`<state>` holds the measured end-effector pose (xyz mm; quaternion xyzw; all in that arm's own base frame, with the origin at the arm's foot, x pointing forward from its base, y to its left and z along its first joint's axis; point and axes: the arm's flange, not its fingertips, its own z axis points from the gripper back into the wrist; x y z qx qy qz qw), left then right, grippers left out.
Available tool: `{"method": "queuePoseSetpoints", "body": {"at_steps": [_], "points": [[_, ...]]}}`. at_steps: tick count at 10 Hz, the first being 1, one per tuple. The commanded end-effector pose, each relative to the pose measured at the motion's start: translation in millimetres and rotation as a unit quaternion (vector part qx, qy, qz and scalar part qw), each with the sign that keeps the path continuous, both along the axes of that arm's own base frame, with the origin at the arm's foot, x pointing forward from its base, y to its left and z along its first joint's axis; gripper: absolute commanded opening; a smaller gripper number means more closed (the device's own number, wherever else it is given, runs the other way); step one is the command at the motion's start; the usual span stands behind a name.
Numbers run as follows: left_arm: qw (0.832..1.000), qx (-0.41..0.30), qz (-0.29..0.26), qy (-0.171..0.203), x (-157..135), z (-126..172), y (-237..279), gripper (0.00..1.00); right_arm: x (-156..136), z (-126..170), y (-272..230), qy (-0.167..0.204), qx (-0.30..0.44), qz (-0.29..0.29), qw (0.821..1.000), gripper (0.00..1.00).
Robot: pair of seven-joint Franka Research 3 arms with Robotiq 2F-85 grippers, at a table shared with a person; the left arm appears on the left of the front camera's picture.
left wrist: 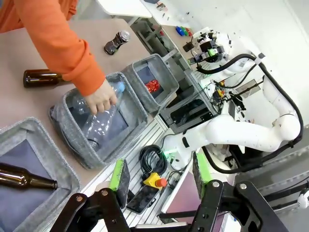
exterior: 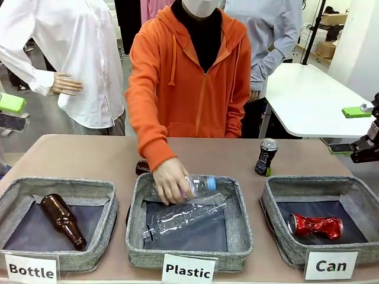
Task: Sort the can waste into the basket.
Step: Pick up the can waste from the table and place it in the right Fabric basket.
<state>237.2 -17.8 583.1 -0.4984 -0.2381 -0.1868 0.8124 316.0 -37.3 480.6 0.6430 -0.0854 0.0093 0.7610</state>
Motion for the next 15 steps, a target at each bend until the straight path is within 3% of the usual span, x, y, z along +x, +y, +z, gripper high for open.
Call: {"method": "queuePoseSetpoints", "body": {"at_steps": [1, 4, 5, 6, 7, 8, 10, 11, 12, 14, 15], "points": [[1.000, -0.011, -0.007, -0.008, 3, 1, 2, 0.70, -1, -2, 0, -0.009, -0.006, 0.007, 1.000, 1.00], [1.000, -0.011, -0.007, -0.008, 3, 1, 2, 0.70, 0, 0, 0, 0.000, 0.000, 0.000, 1.000, 1.00], [1.000, -0.011, -0.007, -0.008, 3, 1, 2, 0.70, 17, -4, 20, -0.060, -0.119, 0.034, 0.990, 1.00], [1.000, -0.011, -0.007, -0.008, 3, 1, 2, 0.70, 49, -10, 11, -0.135, -0.200, 0.025, 0.970, 1.00], [1.000, -0.011, -0.007, -0.008, 3, 1, 2, 0.70, 76, -20, -9, -0.222, -0.265, 0.009, 0.938, 1.00], [1.000, -0.011, -0.007, -0.008, 3, 1, 2, 0.70, 97, -38, -25, -0.261, -0.304, 0.016, 0.916, 1.00], [1.000, 0.000, -0.001, 0.001, 1, -1, 0, 0.70, 129, -79, -39, -0.351, -0.412, -0.003, 0.841, 1.00], [0.997, -0.054, 0.032, 0.032, 9, -10, 13, 0.70, 137, -88, -41, -0.366, -0.432, 0.012, 0.824, 1.00], [0.994, -0.060, 0.080, 0.050, 14, -22, 30, 0.70, 144, -91, -41, -0.370, -0.461, 0.026, 0.806, 1.00], [0.980, -0.096, 0.129, 0.116, 21, -57, 76, 0.70, 138, -85, -54, -0.349, -0.447, 0.049, 0.822, 1.00], [0.977, -0.102, 0.107, 0.154, 20, -77, 95, 0.70, 138, -85, -54, -0.349, -0.447, 0.049, 0.822, 1.00]]}}
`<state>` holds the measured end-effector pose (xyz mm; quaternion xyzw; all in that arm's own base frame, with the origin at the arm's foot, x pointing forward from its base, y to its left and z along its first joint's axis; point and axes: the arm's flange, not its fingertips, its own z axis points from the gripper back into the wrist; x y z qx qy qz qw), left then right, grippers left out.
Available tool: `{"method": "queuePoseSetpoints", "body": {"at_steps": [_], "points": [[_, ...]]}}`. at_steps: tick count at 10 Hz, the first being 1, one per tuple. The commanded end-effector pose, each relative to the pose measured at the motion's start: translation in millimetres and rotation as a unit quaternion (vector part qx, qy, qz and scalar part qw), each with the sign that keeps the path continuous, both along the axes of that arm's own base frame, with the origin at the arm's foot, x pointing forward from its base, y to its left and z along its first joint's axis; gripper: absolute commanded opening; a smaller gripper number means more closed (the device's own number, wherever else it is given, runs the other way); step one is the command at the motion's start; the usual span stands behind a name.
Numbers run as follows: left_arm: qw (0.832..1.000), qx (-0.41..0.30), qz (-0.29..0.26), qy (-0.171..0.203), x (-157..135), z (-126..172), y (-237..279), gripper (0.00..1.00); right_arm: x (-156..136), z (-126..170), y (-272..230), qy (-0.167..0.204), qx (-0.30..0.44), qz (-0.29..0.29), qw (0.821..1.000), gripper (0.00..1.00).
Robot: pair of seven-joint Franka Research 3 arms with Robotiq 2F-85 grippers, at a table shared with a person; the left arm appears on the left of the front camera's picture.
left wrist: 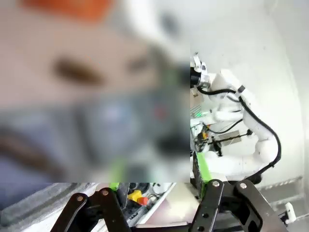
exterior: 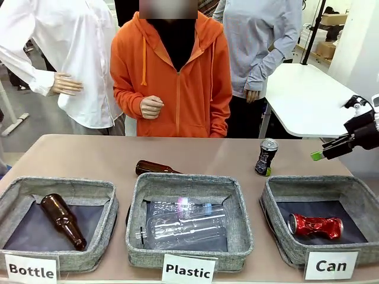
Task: Sort the can waste into the basket.
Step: Pick up the can waste from the table and place it in the right Fabric basket.
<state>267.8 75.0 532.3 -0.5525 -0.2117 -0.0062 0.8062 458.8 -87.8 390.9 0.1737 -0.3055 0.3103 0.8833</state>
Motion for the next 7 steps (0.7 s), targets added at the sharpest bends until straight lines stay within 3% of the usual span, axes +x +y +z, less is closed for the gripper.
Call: {"method": "queuePoseSetpoints", "body": {"at_steps": [1, 3, 4, 5, 7], "points": [[0.997, -0.032, -0.048, 0.050, -12, -41, 10, 0.70, -5, 5, -4, 0.010, 0.013, 0.004, 1.000, 1.00], [0.983, -0.107, -0.142, 0.053, -5, -63, 12, 0.70, -2, 0, -3, 0.003, 0.006, 0.002, 1.000, 1.00], [0.997, -0.048, -0.044, 0.050, -1, -37, 19, 0.70, 26, -7, -10, -0.062, 0.039, 0.084, 0.994, 1.00], [0.997, -0.048, -0.044, 0.050, -1, -37, 19, 0.70, 42, -17, -13, -0.087, 0.069, 0.154, 0.982, 1.00], [0.997, -0.048, -0.044, 0.050, -1, -37, 19, 0.70, 68, -37, -22, -0.111, 0.102, 0.219, 0.964, 1.00]]}}
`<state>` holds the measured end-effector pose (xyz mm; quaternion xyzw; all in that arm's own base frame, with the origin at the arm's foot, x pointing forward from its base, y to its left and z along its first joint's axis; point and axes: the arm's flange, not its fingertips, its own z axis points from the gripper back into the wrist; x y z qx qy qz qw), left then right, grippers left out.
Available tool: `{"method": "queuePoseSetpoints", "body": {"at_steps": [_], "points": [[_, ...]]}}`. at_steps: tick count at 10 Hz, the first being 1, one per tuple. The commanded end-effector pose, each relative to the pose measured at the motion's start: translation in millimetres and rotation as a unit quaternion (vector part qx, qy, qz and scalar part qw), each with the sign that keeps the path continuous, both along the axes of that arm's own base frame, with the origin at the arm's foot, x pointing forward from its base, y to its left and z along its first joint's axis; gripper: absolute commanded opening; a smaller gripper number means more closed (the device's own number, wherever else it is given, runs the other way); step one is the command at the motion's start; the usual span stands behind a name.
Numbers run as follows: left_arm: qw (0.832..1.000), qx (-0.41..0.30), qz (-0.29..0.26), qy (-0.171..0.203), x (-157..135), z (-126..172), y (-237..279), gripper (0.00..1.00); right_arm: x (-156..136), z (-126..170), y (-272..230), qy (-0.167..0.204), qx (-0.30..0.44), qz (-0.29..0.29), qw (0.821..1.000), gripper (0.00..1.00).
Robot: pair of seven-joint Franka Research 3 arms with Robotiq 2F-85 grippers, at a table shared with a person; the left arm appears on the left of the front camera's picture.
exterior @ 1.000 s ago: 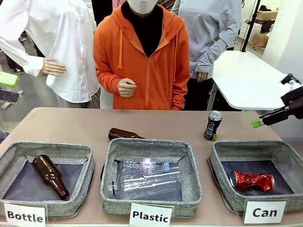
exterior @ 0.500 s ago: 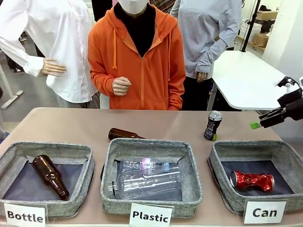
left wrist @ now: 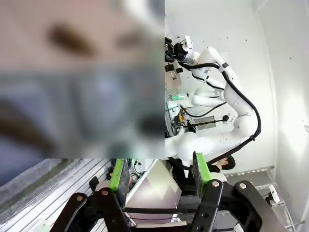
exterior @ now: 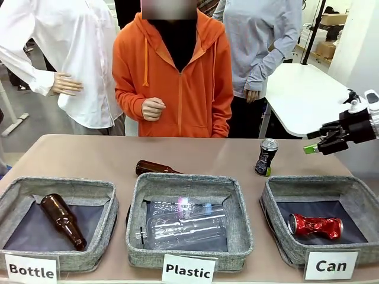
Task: Sort the can waste into the basket.
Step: Pick up the can waste from the table and place it in the right Fabric basket.
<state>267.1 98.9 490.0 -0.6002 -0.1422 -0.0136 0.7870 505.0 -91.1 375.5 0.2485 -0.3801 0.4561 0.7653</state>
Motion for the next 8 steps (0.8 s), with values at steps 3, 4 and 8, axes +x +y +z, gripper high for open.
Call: {"method": "queuePoseSetpoints", "body": {"at_steps": [3, 4, 8], "points": [[1.000, 0.000, 0.011, 0.002, 0, 5, -5, 0.70, 57, -51, -16, 0.006, 0.039, 0.121, 0.992, 1.00], [1.000, 0.000, 0.011, 0.002, 0, 5, -5, 0.70, 68, -64, -14, -0.017, 0.040, 0.138, 0.990, 1.00], [1.000, 0.000, 0.011, 0.002, 0, 5, -5, 0.70, 101, -102, 5, 0.001, 0.057, 0.160, 0.985, 1.00]]}}
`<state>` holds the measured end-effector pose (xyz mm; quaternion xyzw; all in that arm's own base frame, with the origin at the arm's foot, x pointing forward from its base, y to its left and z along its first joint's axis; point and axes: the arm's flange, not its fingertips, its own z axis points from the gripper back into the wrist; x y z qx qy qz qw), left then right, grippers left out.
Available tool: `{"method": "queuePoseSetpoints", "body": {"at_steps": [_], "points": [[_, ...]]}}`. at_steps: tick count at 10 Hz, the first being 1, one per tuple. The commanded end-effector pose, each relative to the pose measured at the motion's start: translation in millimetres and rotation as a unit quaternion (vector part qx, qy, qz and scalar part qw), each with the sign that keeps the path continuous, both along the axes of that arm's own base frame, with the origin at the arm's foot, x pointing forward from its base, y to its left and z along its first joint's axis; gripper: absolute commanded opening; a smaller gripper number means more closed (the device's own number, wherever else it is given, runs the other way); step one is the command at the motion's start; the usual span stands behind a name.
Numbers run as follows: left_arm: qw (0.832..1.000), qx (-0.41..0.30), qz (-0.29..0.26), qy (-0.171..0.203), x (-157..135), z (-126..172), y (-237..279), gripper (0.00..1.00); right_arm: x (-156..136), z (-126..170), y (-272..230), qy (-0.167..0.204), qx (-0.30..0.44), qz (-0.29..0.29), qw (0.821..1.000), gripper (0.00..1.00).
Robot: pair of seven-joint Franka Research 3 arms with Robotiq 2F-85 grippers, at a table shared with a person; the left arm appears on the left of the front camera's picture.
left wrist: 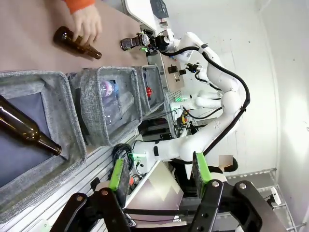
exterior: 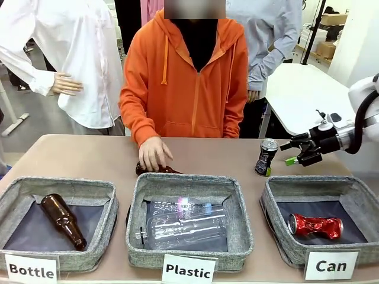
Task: Sort the can waste into the basket.
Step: Pick up the can waste from the table and place it in the right Fabric basket.
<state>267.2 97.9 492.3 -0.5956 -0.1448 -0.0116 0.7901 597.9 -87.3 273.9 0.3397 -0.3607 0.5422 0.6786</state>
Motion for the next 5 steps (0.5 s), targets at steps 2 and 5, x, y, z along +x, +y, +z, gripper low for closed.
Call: {"method": "queuePoseSetpoints", "body": {"at_steps": [2, 5], "points": [[1.000, -0.005, 0.007, 0.003, 0, 3, -4, 0.70, 18, -11, 21, 0.003, 0.014, 0.024, 1.000, 1.00], [1.000, -0.005, 0.007, 0.003, 0, 3, -4, 0.70, 32, -26, 47, 0.015, 0.033, 0.044, 0.998, 1.00]]}}
